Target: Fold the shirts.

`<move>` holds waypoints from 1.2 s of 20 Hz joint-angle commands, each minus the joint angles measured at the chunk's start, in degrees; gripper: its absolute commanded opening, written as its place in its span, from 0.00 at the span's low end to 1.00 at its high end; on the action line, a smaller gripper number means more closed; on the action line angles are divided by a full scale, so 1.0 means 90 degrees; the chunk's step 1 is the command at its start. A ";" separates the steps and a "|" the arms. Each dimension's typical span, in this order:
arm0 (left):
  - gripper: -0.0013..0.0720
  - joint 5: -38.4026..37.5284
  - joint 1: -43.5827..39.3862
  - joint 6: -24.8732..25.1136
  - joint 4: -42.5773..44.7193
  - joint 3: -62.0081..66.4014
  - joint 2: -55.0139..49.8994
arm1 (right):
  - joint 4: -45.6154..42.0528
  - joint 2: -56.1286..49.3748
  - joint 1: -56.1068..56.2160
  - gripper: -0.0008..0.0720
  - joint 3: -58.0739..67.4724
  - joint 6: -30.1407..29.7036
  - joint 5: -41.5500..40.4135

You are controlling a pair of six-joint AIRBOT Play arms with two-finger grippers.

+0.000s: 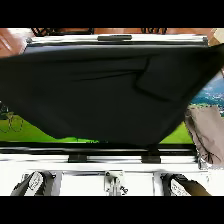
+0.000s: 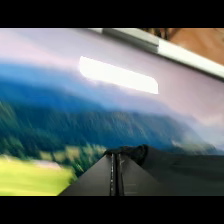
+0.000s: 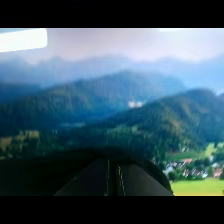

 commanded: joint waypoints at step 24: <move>0.45 0.1078 -0.1838 0.1117 0.1120 -0.2705 -0.3908 | -0.0634 -0.3701 0.0172 0.89 -0.0503 -0.0177 -0.0090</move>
